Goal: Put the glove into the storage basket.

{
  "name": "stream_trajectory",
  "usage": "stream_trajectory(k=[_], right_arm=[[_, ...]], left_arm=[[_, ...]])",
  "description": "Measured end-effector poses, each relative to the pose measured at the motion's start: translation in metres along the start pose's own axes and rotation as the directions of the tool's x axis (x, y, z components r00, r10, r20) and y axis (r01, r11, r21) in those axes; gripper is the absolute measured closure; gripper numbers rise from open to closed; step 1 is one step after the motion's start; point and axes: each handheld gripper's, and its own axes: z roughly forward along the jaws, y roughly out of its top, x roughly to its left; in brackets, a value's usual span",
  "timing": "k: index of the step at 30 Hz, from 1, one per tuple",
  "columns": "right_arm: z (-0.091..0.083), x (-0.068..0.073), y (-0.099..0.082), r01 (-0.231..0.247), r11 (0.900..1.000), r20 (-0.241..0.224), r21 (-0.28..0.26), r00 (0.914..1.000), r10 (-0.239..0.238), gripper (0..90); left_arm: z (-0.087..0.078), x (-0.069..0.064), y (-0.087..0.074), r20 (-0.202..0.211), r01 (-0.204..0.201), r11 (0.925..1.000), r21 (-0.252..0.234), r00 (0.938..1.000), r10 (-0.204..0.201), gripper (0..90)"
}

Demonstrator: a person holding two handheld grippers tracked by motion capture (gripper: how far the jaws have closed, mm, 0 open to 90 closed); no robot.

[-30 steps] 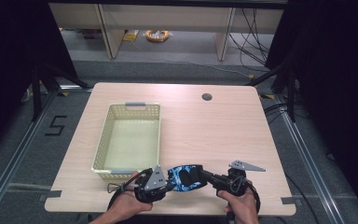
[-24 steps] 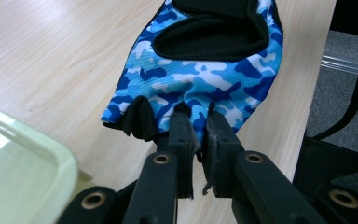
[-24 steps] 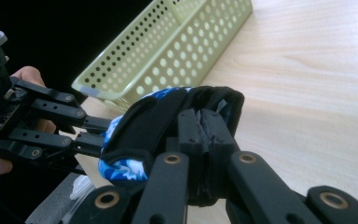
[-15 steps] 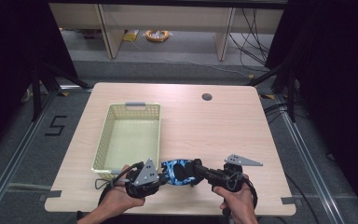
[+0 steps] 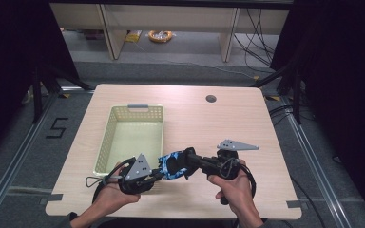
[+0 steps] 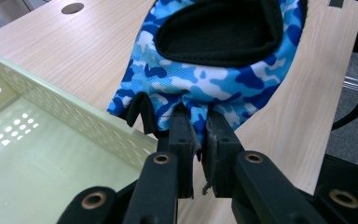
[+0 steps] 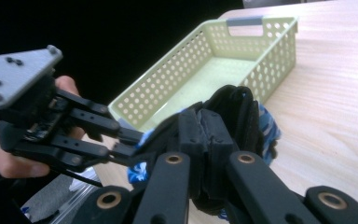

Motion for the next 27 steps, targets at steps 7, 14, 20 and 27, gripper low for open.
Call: stream_trajectory(k=[7,14,20,27], right_arm=[[0.002,0.008,0.014,0.048,0.9988,-0.002,0.012,0.9989,-0.048,88.9],[0.004,0.014,0.021,0.044,0.9984,-0.003,0.035,0.9990,-0.044,88.9],[0.007,0.020,0.030,0.080,0.9959,-0.007,0.041,0.9968,-0.080,88.9],[0.016,0.030,0.045,0.119,0.9920,-0.012,0.043,0.9929,-0.118,88.9]], left_arm=[[0.001,0.002,0.001,-0.005,0.009,1.0000,0.003,0.9999,-0.009,81.8],[0.002,0.002,0.001,-0.023,0.019,0.9997,-0.013,0.9995,-0.020,81.5],[0.000,0.003,0.001,-0.034,0.034,0.9988,-0.036,0.9988,-0.035,80.9],[-0.006,0.007,0.002,-0.070,0.026,0.9978,-0.060,0.9971,-0.030,80.8]])
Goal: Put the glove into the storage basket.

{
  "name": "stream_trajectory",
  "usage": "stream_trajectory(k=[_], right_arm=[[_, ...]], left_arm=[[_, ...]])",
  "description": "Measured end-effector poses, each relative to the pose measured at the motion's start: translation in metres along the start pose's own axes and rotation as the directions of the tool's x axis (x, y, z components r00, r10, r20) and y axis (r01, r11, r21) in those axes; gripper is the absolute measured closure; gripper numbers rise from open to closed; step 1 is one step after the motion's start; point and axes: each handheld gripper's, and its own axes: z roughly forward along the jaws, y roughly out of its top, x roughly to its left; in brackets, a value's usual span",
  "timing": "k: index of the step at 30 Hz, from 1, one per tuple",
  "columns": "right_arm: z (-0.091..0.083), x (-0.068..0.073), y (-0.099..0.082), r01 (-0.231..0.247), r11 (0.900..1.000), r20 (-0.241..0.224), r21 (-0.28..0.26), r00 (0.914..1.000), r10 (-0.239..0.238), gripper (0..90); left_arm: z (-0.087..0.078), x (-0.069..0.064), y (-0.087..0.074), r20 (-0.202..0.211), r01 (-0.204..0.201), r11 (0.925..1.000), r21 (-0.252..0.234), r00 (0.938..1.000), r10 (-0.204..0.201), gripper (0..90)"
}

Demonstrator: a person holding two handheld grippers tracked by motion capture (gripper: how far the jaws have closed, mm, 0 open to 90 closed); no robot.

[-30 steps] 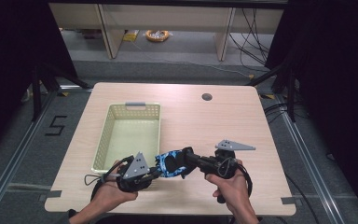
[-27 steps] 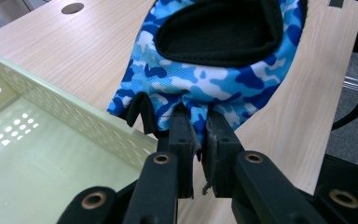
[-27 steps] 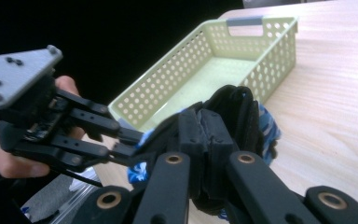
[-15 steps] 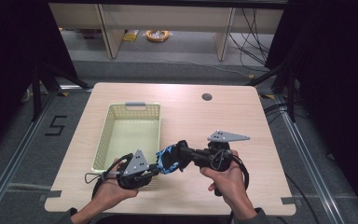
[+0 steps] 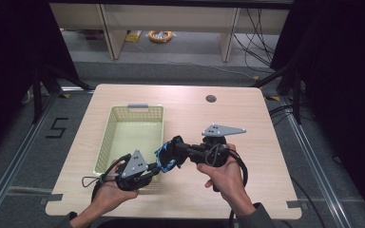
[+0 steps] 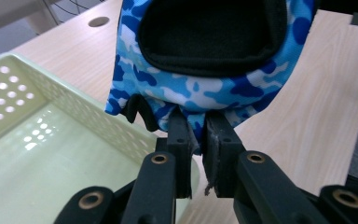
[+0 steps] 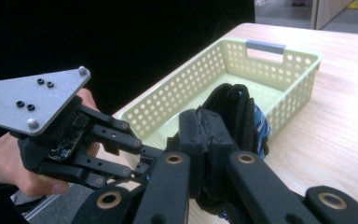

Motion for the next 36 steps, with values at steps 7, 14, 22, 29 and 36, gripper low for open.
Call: stream_trajectory(k=[7,14,22,29,36], right_arm=[[0.009,0.012,0.020,0.045,0.9990,-0.013,0.007,0.9989,-0.045,88.9],[0.028,0.029,0.042,0.092,0.9956,-0.032,0.019,0.9953,-0.091,88.9],[0.064,0.042,0.054,0.104,0.9932,-0.069,0.052,0.9925,-0.100,89.0],[0.109,0.056,0.060,0.087,0.9930,-0.128,0.079,0.9887,-0.077,89.0],[0.143,0.061,0.057,0.070,0.9920,-0.148,0.106,0.9876,-0.054,89.0]], left_arm=[[-0.010,0.007,0.004,-0.030,0.007,0.9990,-0.045,0.9995,-0.008,80.6],[-0.021,0.016,0.002,-0.061,0.011,0.9988,-0.048,0.9980,-0.014,80.4],[-0.042,0.037,-0.017,-0.105,0.048,0.9978,-0.045,0.9931,-0.052,80.6],[-0.064,0.056,-0.041,-0.138,0.084,0.9963,-0.019,0.9868,-0.085,80.6],[-0.075,0.071,-0.061,-0.151,0.128,0.9918,0.012,0.9807,-0.124,80.3]])
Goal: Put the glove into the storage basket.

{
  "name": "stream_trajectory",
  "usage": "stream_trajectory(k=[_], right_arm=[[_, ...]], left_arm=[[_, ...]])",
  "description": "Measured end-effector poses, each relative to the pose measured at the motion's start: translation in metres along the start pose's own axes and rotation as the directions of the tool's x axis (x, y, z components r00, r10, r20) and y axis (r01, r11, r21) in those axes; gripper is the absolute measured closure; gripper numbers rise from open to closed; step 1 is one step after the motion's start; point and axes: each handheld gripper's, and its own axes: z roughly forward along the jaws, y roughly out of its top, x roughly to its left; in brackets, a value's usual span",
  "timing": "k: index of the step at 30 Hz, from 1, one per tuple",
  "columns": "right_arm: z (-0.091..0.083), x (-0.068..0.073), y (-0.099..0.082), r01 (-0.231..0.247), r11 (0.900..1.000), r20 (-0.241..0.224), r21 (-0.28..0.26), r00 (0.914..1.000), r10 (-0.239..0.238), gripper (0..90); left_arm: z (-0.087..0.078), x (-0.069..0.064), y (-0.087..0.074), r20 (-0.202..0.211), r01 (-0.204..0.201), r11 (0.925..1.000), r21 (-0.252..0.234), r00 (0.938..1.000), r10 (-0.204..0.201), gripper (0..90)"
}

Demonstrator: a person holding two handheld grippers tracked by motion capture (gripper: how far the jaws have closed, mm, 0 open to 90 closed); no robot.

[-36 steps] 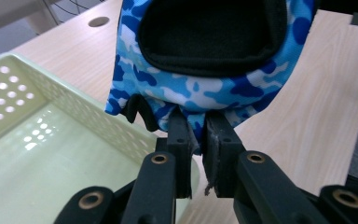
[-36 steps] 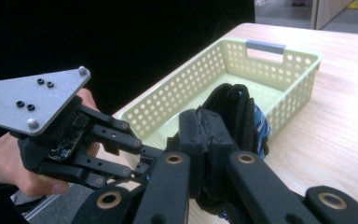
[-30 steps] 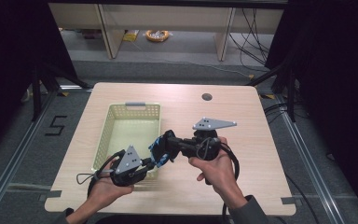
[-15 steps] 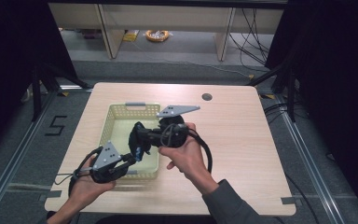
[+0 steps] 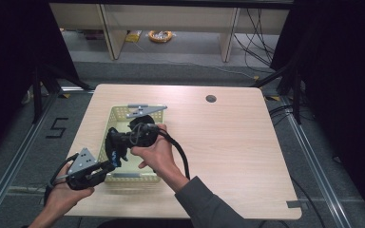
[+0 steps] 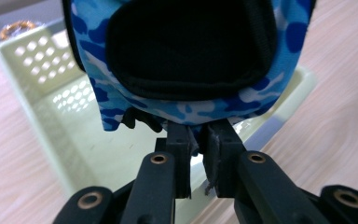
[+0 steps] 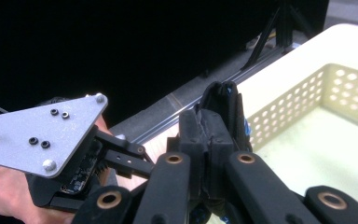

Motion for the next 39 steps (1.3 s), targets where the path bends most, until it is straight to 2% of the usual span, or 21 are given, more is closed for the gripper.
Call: stream_trajectory(k=[1,6,7,10,11,12,13,16,17,22,24,25,27,28,29,33,38,39], right_arm=[[0.009,-0.001,0.000,-0.007,0.9999,0.000,0.011,1.0000,0.007,89.0],[0.025,-0.004,-0.001,-0.024,0.9993,-0.002,0.028,0.9997,0.024,89.0],[0.031,-0.007,-0.001,-0.027,0.9991,0.001,0.032,0.9996,0.027,89.0],[0.035,-0.008,-0.002,-0.046,0.9984,0.005,0.033,0.9989,0.046,89.0],[0.039,-0.012,-0.004,-0.053,0.9984,0.004,0.020,0.9986,0.053,89.0],[0.039,-0.012,-0.004,-0.053,0.9984,0.004,0.020,0.9986,0.053,89.0],[0.040,-0.015,-0.005,-0.071,0.9973,0.004,0.020,0.9975,0.071,89.0],[0.041,-0.018,-0.007,-0.079,0.9966,0.011,0.022,0.9968,0.079,89.0],[0.040,-0.021,-0.008,-0.086,0.9961,0.014,0.022,0.9962,0.085,89.1],[0.033,-0.026,-0.008,-0.110,0.9939,0.020,0.013,0.9938,0.109,89.1],[0.028,-0.030,-0.008,-0.123,0.9924,0.019,0.002,0.9922,0.123,89.1],[0.026,-0.031,-0.008,-0.129,0.9917,0.016,-0.003,0.9915,0.129,89.1],[0.023,-0.033,-0.008,-0.134,0.9910,0.027,-0.007,0.9906,0.134,89.1],[0.023,-0.033,-0.008,-0.134,0.9910,0.027,-0.007,0.9906,0.134,89.1],[0.022,-0.035,-0.009,-0.134,0.9910,0.031,-0.008,0.9905,0.134,89.1],[0.023,-0.037,-0.010,-0.132,0.9913,0.044,-0.007,0.9903,0.132,89.2],[0.029,-0.035,-0.014,-0.155,0.9879,0.052,-0.009,0.9865,0.155,89.2],[0.031,-0.035,-0.015,-0.165,0.9863,0.039,-0.010,0.9855,0.165,89.1]], left_arm=[[0.000,0.006,-0.005,-0.007,0.017,0.9998,0.008,0.9998,-0.017,80.0],[0.000,0.015,-0.013,-0.017,0.036,0.9988,0.032,0.9992,-0.036,79.7],[-0.001,0.021,-0.015,-0.004,0.027,0.9974,0.067,0.9996,-0.027,79.3],[0.000,0.025,-0.016,-0.011,0.038,0.9981,0.049,0.9992,-0.038,77.7],[-0.001,0.025,-0.016,-0.004,0.062,0.9964,0.059,0.9981,-0.061,76.9],[-0.001,0.025,-0.016,-0.004,0.062,0.9964,0.059,0.9981,-0.061,75.3],[-0.003,0.029,-0.015,-0.004,0.030,0.9952,0.093,0.9996,-0.030,72.9],[-0.003,0.030,-0.015,-0.003,0.035,0.9955,0.088,0.9994,-0.035,70.2],[-0.002,0.030,-0.015,0.006,0.070,0.9957,0.060,0.9975,-0.071,67.3],[-0.004,0.030,-0.011,0.020,0.071,0.9963,0.048,0.9972,-0.072,64.5],[-0.007,0.031,-0.007,0.021,0.043,0.9973,0.059,0.9988,-0.044,62.1],[-0.007,0.030,-0.004,0.022,0.059,0.9978,0.031,0.9980,-0.060,61.5],[-0.008,0.030,-0.003,0.022,0.051,0.9982,0.031,0.9984,-0.051,61.9],[-0.009,0.028,-0.002,0.025,0.064,0.9977,0.020,0.9976,-0.065,61.9],[-0.013,0.028,0.001,0.023,0.060,0.9981,0.014,0.9979,-0.061,61.8],[-0.018,0.025,0.002,0.018,0.053,0.9986,-0.007,0.9985,-0.053,61.5],[-0.024,0.020,-0.002,0.014,0.061,0.9980,0.016,0.9980,-0.061,58.0],[-0.024,0.020,-0.004,0.020,0.063,0.9980,0.011,0.9978,-0.063,57.3]])
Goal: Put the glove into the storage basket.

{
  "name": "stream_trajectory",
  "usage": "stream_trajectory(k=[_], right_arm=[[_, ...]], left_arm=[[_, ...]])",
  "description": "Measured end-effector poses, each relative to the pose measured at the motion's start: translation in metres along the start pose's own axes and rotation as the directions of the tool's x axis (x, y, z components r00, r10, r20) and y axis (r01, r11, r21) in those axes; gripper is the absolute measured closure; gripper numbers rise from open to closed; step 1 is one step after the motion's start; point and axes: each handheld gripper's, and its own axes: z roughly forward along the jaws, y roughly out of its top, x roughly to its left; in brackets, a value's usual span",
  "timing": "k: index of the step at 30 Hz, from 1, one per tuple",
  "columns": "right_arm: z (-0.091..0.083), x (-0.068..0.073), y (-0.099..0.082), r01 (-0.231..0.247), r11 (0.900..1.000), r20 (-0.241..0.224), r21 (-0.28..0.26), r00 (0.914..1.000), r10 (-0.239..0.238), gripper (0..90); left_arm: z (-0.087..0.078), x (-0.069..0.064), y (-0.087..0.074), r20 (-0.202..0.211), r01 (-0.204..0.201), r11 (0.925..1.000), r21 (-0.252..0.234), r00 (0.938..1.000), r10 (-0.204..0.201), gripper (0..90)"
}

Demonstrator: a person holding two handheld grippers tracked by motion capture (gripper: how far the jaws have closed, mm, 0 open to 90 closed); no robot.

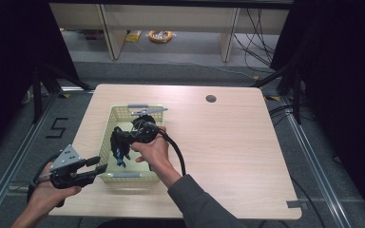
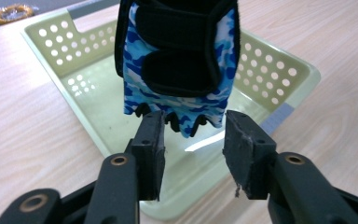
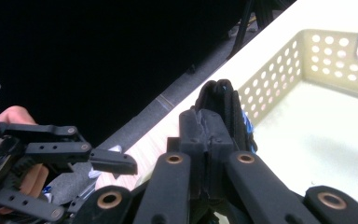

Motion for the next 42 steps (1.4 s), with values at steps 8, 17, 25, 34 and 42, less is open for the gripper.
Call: stream_trajectory(k=[8,17,25,34,42], right_arm=[[0.022,0.004,-0.017,-0.029,0.9995,0.014,0.015,0.9995,0.029,89.1],[0.027,-0.001,-0.034,-0.061,0.9980,0.004,0.018,0.9981,0.061,89.1],[0.009,-0.011,-0.054,-0.107,0.9940,0.046,0.022,0.9933,0.106,89.0],[-0.010,-0.021,-0.067,-0.096,0.9936,0.095,0.059,0.9914,0.090,88.9],[-0.016,-0.027,-0.070,-0.057,0.9867,0.182,0.152,0.9828,0.029,88.6]], left_arm=[[-0.007,-0.004,-0.011,-0.011,-0.006,1.0000,0.006,0.9999,0.006,55.5],[-0.009,-0.019,-0.021,0.016,-0.002,0.9999,0.011,0.9999,0.002,50.4],[-0.009,-0.027,-0.024,0.034,0.000,0.9999,0.015,0.9994,-0.001,50.1],[-0.006,-0.037,-0.022,0.050,0.003,0.9998,0.017,0.9988,-0.003,49.7],[-0.003,-0.041,-0.021,0.069,-0.006,0.9999,0.016,0.9976,0.004,49.5]])
